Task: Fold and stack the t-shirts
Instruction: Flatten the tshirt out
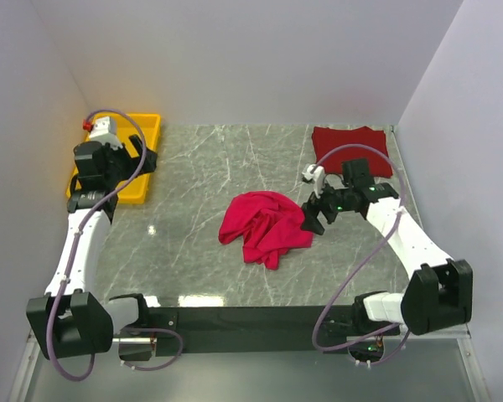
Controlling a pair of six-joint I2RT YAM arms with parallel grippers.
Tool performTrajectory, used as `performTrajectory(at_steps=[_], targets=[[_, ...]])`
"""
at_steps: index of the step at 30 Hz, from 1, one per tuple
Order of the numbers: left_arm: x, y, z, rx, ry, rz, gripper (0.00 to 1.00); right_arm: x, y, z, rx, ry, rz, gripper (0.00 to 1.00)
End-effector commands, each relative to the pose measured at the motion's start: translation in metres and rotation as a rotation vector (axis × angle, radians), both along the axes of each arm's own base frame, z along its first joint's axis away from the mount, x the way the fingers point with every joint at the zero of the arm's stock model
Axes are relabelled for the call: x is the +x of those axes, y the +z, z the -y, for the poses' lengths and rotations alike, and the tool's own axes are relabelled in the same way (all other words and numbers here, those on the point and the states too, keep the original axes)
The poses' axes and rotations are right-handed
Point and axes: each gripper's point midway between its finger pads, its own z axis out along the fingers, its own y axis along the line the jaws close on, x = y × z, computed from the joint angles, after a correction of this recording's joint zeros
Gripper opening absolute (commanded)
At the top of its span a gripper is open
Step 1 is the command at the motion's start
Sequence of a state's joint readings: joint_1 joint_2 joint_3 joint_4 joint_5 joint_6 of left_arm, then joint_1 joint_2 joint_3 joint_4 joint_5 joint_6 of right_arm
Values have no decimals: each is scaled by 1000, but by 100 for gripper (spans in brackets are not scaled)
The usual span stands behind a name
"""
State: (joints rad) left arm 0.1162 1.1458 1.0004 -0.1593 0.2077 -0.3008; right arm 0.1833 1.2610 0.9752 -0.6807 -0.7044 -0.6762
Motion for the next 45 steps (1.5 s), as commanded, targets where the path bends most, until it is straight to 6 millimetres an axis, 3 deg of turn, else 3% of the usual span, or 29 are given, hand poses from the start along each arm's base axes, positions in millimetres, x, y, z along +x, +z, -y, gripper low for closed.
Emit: performTrajectory(at_steps=[1,2,6,10,14,18,23,26,27,28,32,35,41,45], targets=[[-14,-11,42,-126,-210,-14,99,7,-15,-7,-34,-50,-52,95],[-25,-5,56,-166,-281,2,100,11,-23,-8,-38,-67,-76,94],[-49,-12,87,-229,-391,10,99,27,-43,-5,-58,-228,-164,91],[-68,-32,118,-254,-449,-38,99,44,-62,8,-104,-380,-182,91],[-78,-46,139,-274,-480,-69,99,57,-74,9,-103,-436,-183,90],[-80,-43,155,-296,-523,-48,99,66,-84,3,-95,-453,-240,86],[-82,-42,163,-295,-542,-49,99,69,-92,-3,-82,-440,-268,73],[-85,-42,166,-299,-546,-48,99,69,-88,-2,-89,-435,-268,48],[-87,-42,167,-301,-552,-48,99,70,-84,-2,-90,-428,-253,32],[-88,-41,167,-303,-555,-42,100,70,-79,-1,-90,-429,-240,27],[-96,-29,174,-306,-592,7,99,76,-31,2,-58,-397,-72,4],[-99,-24,180,-295,-619,21,99,66,3,-4,-26,-315,-18,2],[-100,-6,192,-262,-672,54,99,47,96,-18,67,-116,194,0],[-102,23,205,-253,-734,130,99,43,150,-27,140,-90,264,0]])
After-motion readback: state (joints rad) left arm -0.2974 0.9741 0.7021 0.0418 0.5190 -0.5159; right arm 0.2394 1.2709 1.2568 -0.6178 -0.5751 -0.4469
